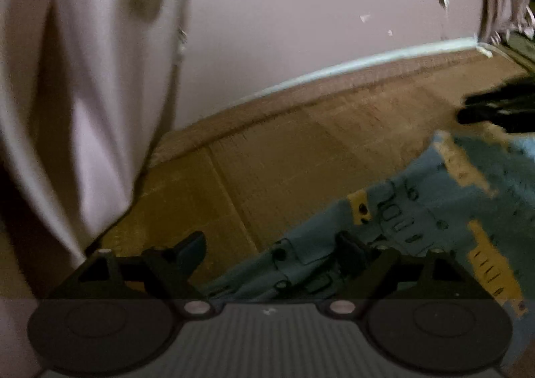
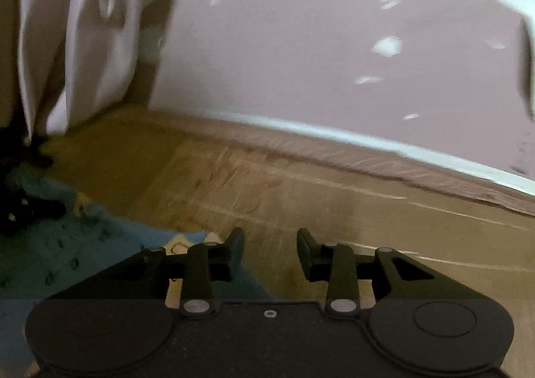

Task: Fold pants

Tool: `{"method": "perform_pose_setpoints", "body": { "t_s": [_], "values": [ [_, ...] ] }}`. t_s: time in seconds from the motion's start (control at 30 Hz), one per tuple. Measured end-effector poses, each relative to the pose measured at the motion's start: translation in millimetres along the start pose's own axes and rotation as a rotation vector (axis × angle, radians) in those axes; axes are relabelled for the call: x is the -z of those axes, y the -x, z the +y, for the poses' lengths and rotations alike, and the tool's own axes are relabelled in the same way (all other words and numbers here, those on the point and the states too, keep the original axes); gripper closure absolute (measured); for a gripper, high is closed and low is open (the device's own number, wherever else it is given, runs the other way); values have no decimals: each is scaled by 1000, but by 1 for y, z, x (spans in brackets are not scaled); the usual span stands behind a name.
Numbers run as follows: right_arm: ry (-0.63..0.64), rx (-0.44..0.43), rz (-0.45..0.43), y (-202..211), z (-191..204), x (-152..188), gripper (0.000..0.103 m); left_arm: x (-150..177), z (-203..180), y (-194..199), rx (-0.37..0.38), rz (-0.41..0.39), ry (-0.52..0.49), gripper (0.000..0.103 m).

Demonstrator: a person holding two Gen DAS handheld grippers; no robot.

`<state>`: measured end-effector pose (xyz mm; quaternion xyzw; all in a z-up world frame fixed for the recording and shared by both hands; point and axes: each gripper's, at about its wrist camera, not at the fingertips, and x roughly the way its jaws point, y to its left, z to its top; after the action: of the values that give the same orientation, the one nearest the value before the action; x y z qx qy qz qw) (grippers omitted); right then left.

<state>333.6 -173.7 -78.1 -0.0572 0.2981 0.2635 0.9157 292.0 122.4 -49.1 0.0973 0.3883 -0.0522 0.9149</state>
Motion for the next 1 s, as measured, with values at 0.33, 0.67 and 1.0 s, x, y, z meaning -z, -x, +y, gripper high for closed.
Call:
{"method": "perform_pose_setpoints", "body": {
  "t_s": [0.33, 0.67, 1.0],
  "values": [
    [-69, 286, 105, 80, -17, 96, 21, 37, -54, 19, -92, -15, -213, 7],
    [-308, 529, -26, 202, -96, 139, 1, -14, -98, 42, -4, -48, -59, 4],
    [-445, 608, -73, 238, -166, 191, 1, -133, -291, 32, 373, -1, -412, 3]
  ]
}}
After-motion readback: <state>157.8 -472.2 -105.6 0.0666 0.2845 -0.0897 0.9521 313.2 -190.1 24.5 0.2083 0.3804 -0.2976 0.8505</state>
